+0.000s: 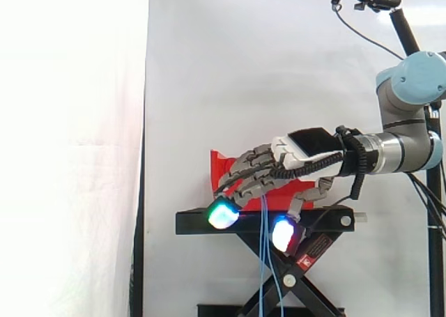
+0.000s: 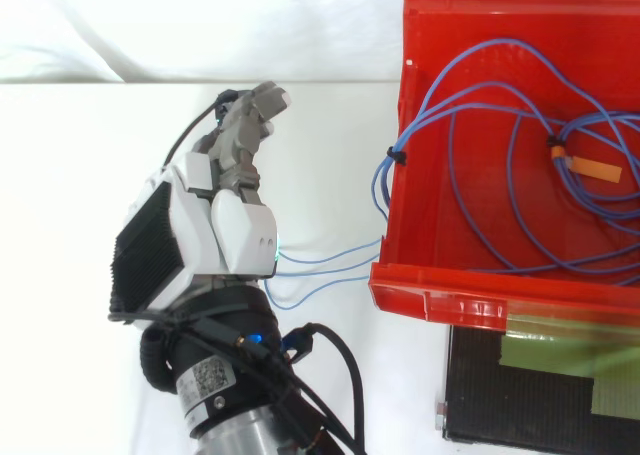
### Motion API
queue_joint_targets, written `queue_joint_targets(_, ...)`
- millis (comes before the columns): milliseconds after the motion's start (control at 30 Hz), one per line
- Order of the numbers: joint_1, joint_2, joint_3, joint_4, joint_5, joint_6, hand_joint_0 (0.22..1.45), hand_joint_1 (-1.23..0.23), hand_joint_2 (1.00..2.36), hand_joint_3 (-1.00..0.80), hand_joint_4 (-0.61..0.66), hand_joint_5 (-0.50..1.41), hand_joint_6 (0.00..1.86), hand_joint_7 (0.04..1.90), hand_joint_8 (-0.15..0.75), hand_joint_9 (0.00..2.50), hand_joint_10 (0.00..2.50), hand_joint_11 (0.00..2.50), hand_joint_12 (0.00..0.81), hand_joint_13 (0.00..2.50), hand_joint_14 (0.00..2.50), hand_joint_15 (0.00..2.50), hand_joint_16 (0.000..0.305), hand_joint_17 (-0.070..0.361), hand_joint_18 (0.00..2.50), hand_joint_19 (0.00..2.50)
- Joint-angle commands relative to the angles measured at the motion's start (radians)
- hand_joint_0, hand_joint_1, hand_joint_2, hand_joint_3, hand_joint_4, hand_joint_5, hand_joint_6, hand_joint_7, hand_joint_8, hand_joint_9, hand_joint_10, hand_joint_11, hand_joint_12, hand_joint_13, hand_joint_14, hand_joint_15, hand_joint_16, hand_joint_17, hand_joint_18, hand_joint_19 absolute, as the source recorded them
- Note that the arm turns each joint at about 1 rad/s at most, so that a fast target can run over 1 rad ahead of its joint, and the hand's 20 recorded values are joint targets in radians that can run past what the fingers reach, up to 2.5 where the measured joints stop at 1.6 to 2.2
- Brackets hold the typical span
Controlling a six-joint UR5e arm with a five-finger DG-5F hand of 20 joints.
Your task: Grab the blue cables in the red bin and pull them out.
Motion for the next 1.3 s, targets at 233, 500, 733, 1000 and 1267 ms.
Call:
queue_joint_targets(233, -0.011, 0.000, 0.001, -0.028, -0.008, -0.053, 0.83, -0.79, 1.00, -1.00, 0.27, 0.58, 0.01, 0.42, 0.261, 0.74, 0.01, 0.40, 0.336, 0.55, 0.01, 0.38, 0.045, 0.102, 0.44, 0.61)
queue_joint_targets(500, -0.015, -0.001, 0.001, -0.032, -0.008, -0.051, 0.83, -0.79, 1.00, -1.00, 0.27, 0.58, 0.01, 0.42, 0.263, 0.74, 0.01, 0.41, 0.336, 0.55, 0.01, 0.38, 0.045, 0.102, 0.44, 0.61)
queue_joint_targets(733, -0.015, 0.000, 0.006, -0.029, -0.009, -0.051, 0.83, -0.79, 1.00, -1.00, 0.27, 0.58, 0.01, 0.42, 0.262, 0.74, 0.01, 0.40, 0.334, 0.55, 0.01, 0.38, 0.045, 0.102, 0.44, 0.61)
queue_joint_targets(1000, -0.024, 0.000, 0.012, -0.015, -0.012, -0.068, 0.83, -0.79, 1.00, -1.00, 0.27, 0.58, 0.01, 0.42, 0.260, 0.74, 0.01, 0.41, 0.336, 0.55, 0.01, 0.38, 0.045, 0.102, 0.44, 0.60)
queue_joint_targets(1267, -0.025, -0.001, 0.012, 0.009, -0.014, -0.071, 0.83, -0.79, 1.00, -1.00, 0.27, 0.58, 0.01, 0.41, 0.260, 0.74, 0.01, 0.41, 0.335, 0.55, 0.01, 0.38, 0.045, 0.102, 0.44, 0.61)
